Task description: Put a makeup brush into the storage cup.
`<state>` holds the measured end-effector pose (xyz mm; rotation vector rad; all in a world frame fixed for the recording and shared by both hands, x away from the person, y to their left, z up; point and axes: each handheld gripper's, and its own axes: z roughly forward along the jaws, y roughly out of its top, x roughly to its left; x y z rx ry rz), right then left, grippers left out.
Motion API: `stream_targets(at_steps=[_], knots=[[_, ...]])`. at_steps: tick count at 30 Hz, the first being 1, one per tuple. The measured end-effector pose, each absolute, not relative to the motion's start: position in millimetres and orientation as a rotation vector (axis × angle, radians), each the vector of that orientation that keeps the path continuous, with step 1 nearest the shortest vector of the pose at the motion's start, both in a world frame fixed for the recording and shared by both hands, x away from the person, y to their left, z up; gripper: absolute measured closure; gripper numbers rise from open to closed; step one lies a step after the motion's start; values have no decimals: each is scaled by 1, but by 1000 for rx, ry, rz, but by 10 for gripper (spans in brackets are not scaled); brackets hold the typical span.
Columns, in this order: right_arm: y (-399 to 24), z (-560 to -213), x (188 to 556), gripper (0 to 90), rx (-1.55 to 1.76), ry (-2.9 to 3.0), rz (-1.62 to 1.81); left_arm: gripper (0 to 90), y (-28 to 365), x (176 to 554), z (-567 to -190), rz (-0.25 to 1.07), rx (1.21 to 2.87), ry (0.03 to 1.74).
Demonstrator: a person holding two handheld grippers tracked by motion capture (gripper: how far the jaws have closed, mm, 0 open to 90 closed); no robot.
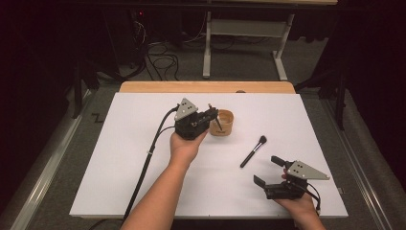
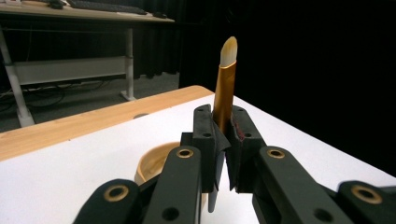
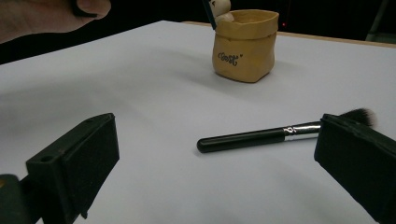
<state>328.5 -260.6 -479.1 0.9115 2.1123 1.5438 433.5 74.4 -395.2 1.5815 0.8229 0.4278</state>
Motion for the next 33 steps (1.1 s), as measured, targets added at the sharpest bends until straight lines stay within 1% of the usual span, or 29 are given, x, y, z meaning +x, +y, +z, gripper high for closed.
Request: stream_targets(at_steps=[14, 33], knots=[[-260, -477, 327, 4, 900, 2107, 1547, 833, 62, 445, -377, 456, 1578, 800], [-259, -476, 325, 5, 876, 2113, 1563, 832, 53, 462, -385, 494, 1574, 828]])
